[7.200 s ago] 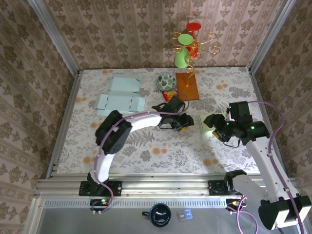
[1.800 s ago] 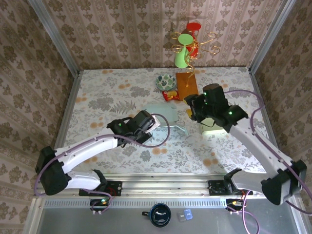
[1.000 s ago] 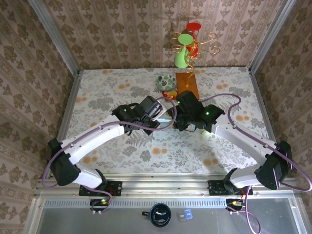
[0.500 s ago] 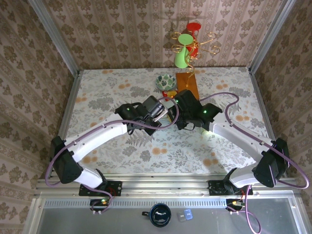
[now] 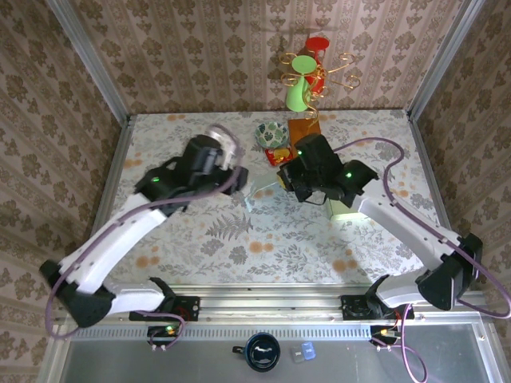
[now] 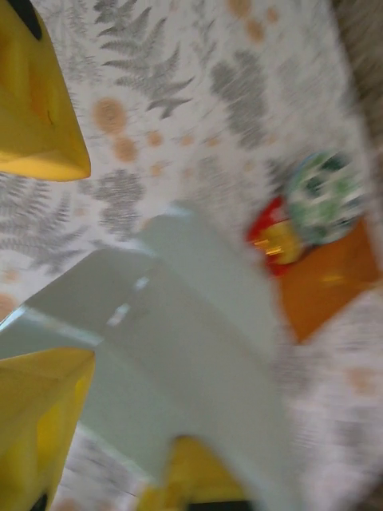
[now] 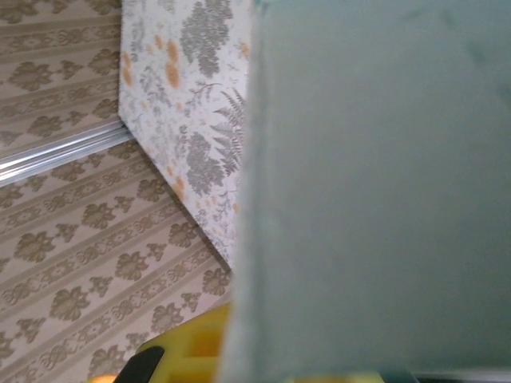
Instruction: Fold the paper box
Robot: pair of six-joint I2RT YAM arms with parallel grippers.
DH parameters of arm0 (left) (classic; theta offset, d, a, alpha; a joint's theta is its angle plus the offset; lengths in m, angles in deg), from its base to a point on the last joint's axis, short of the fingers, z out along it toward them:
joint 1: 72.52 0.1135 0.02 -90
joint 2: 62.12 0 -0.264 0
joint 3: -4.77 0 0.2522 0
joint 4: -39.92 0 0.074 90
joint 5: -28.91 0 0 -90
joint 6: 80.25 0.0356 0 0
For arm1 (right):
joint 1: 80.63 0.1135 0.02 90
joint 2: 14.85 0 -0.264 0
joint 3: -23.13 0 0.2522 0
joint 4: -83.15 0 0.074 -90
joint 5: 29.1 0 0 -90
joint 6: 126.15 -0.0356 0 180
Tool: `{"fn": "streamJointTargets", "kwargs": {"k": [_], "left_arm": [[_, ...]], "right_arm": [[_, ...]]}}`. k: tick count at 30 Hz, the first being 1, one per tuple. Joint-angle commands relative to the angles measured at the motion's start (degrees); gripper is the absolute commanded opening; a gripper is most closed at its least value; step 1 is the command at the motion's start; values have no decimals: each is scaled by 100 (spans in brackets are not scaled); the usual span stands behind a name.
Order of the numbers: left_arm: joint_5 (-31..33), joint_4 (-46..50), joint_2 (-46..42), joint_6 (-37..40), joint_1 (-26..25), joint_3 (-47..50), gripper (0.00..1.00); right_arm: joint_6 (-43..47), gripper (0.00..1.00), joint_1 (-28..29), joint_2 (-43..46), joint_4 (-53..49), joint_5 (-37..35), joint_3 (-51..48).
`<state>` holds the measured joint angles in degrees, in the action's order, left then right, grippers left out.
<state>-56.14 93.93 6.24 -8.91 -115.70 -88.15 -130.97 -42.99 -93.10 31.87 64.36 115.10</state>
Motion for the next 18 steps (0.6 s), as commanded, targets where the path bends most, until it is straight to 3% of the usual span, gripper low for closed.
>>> {"fn": "streamJointTargets", "kwargs": {"k": [1, 5, 10, 14, 18], "left_arm": [[-712, -754, -338, -983, 540, 207, 58], [-1172, -472, -349, -1086, 1121, 183, 56], [-1814, -418, -347, -1366, 1647, 451, 54], [-2518, -460, -112, -1428, 1884, 742, 52], [-2619, 22, -30, -1037, 1891, 1057, 51]], "right_arm": [[131, 0, -58, 279, -484, 187, 240], [-232, 0, -43, 418, -908, 576, 662], [-187, 0, -62, 196, -1451, 488, 1383], [-223, 0, -163, -313, -45, 720, 465], [-238, 0, -249, -962, 1887, 1157, -279]]}}
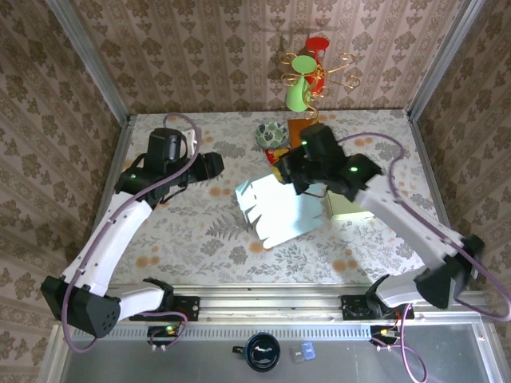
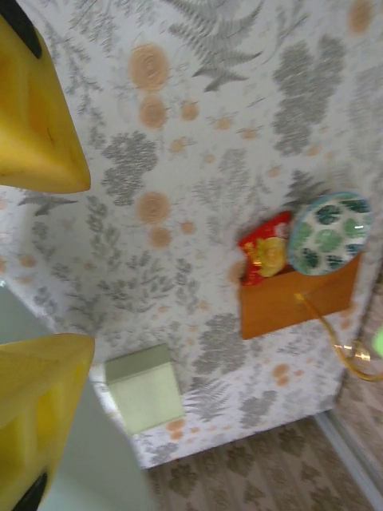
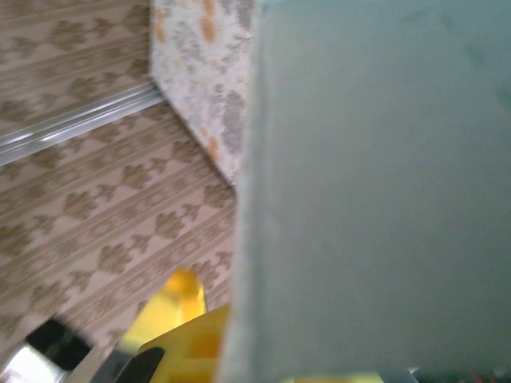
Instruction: Fold the paper box
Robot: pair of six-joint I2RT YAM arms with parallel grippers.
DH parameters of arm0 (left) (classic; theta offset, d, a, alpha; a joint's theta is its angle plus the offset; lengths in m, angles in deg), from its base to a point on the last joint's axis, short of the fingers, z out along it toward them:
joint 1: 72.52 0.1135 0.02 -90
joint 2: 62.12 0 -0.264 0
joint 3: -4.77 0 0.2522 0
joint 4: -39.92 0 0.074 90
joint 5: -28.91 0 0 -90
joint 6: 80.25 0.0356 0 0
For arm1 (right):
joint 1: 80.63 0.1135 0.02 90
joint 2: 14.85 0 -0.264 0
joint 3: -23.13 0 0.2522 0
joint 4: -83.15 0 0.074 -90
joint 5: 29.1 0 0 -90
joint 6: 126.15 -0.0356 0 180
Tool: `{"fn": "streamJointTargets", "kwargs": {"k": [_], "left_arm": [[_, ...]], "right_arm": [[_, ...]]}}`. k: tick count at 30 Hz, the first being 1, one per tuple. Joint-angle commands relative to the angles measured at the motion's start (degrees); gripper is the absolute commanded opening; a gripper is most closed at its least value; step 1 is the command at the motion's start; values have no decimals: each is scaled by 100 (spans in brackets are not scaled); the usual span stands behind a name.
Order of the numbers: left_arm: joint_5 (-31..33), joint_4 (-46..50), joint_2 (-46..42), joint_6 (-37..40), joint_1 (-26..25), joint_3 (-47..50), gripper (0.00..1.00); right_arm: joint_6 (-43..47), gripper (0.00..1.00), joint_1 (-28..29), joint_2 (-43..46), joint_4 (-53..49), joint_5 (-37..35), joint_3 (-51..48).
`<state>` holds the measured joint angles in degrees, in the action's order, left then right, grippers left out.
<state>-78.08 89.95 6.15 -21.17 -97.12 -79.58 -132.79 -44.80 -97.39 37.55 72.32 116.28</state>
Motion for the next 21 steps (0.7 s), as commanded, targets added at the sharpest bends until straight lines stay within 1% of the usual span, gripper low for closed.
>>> {"fn": "streamJointTargets", "kwargs": {"k": [1, 2, 5, 9, 11, 14, 16, 21], "left_arm": [[-400, 494, -60, 254, 30, 325, 51], [-333, 571, -129, 320, 25, 497, 50], [-127, 645, -396, 459, 25, 974, 50], [171, 723, -619, 579, 47, 1508, 50], [321, 741, -655, 565, 91, 1724, 50], [406, 619, -666, 536, 174, 2030, 50], [507, 570, -670, 491, 250, 2177, 49], [416, 211, -666, 431, 479, 2520, 48]], "right_arm": [[23, 0, -72, -675, 1532, 429, -427], [190, 0, -84, -814, 1973, 501, -475], [560, 0, -107, -1185, 2324, 767, -461], [635, 0, -120, -1576, 3153, 1174, -739], [731, 0, -116, -1697, 3315, 1336, -836], [952, 0, -129, -1743, 3491, 1389, -1086], [1091, 0, -150, -1788, 3824, 1468, -1287], [1502, 0, -208, -1888, 4996, 1665, -1794]]}}
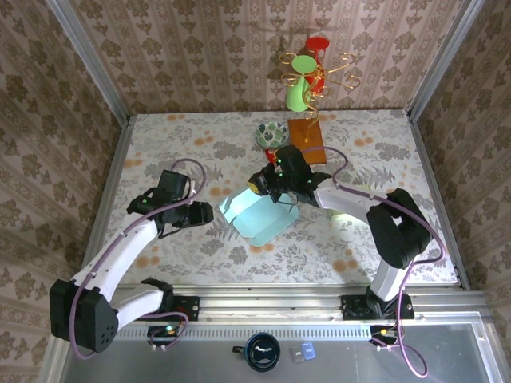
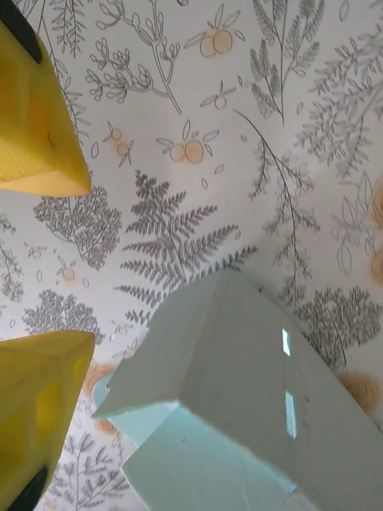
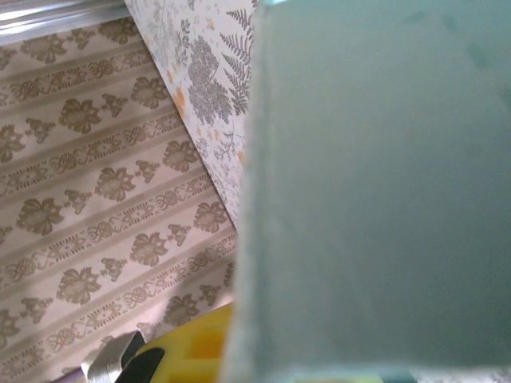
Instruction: Fold the paper box
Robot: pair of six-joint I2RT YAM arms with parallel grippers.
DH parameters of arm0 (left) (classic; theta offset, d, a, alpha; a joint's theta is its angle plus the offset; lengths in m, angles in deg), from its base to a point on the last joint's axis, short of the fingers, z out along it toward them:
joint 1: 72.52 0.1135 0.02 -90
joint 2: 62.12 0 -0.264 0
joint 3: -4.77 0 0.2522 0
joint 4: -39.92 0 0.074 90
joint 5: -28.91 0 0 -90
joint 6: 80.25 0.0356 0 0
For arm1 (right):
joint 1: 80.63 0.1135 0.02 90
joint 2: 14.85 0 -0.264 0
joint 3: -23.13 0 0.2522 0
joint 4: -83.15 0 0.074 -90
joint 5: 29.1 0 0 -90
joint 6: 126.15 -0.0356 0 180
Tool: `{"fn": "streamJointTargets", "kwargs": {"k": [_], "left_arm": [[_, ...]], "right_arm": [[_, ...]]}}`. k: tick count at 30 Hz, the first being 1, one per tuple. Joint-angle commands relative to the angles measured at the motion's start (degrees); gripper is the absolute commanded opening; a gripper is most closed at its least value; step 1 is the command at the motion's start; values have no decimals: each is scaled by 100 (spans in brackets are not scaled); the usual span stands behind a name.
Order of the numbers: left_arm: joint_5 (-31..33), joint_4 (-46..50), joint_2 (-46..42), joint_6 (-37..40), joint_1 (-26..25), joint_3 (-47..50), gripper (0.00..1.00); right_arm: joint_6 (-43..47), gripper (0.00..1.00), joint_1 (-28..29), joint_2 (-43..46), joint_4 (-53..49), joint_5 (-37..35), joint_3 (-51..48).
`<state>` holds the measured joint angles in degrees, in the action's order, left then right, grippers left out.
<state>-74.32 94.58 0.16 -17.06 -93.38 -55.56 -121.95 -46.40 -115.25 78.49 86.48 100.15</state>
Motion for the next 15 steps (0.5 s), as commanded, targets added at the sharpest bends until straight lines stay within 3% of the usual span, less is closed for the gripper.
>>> {"fn": "streamJointTargets", "kwargs": {"k": [1, 15], "left_arm": [[-1, -325, -43, 24, 145, 167, 48], [-633, -1839, 194, 624, 363, 1037, 44]], "right_arm": [[521, 0, -66, -115, 1045, 287, -249], [990, 0, -171, -347, 2495, 562, -1213]]}}
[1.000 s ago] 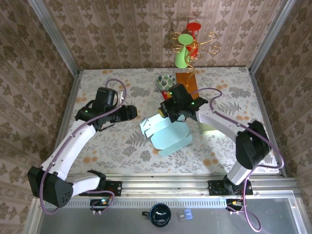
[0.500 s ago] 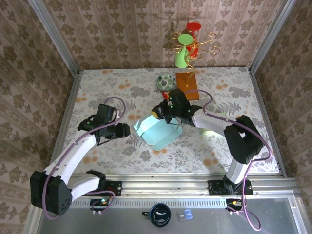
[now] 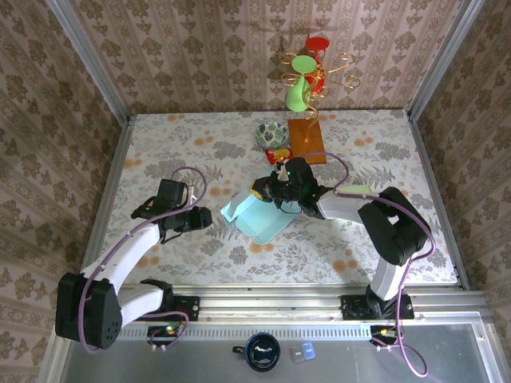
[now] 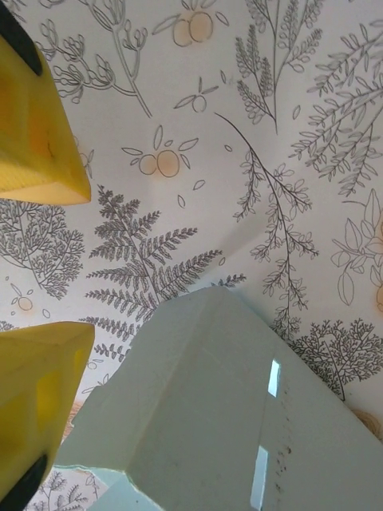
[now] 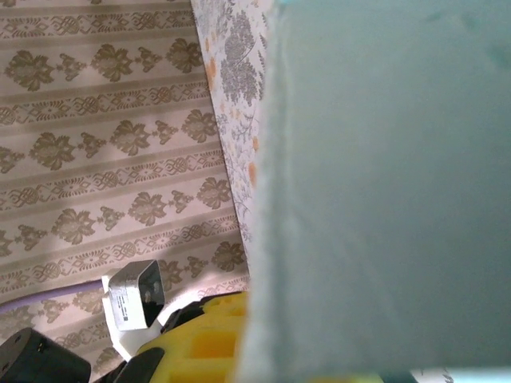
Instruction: Fold the paper box
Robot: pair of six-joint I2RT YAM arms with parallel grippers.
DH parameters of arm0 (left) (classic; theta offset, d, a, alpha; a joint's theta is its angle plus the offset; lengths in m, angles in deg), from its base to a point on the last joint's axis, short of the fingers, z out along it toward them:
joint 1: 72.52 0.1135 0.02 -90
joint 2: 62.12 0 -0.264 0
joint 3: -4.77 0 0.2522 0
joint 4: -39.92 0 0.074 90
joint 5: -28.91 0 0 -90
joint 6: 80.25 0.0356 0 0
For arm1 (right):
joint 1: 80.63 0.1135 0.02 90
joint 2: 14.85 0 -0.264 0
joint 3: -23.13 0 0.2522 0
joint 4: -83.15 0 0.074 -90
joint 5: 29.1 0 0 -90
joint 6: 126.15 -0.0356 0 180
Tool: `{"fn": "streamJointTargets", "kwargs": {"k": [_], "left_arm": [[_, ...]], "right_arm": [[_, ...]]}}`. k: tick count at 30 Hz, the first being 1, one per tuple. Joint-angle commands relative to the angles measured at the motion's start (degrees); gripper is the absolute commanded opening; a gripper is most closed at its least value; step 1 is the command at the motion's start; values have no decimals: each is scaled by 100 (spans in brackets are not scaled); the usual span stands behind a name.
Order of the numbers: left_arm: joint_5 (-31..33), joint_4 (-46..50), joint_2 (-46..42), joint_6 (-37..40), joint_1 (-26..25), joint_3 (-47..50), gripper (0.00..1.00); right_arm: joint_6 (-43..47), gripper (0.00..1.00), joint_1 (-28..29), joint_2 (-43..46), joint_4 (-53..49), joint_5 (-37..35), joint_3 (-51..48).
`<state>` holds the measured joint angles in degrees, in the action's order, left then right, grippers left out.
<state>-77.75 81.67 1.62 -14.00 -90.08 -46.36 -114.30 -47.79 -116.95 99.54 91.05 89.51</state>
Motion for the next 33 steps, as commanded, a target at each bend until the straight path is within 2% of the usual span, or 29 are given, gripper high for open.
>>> {"fn": "streamJointTargets", "kwargs": {"k": [1, 8, 14, 19, 26, 33], "left_arm": [[-347, -649, 85, 382, 34, 164, 44], [-375, -895, 352, 912, 36, 196, 45], [-377, -1089, 597, 1042, 34, 35, 47], [-882, -1379, 724, 1276, -20, 0, 48], [-1263, -1743, 1028, 1749, -401, -89, 49], [-1175, -1792, 1631, 2083, -780, -409, 48]], "right_arm": [[230, 0, -40, -219, 412, 113, -164], [42, 0, -59, -569, 681, 186, -120], [28, 0, -84, -609, 515, 186, -60], [75, 0, -200, -566, 247, 307, -6], [405, 0, -423, -406, -712, 651, 297], [385, 0, -590, -521, -771, 957, 362]]}}
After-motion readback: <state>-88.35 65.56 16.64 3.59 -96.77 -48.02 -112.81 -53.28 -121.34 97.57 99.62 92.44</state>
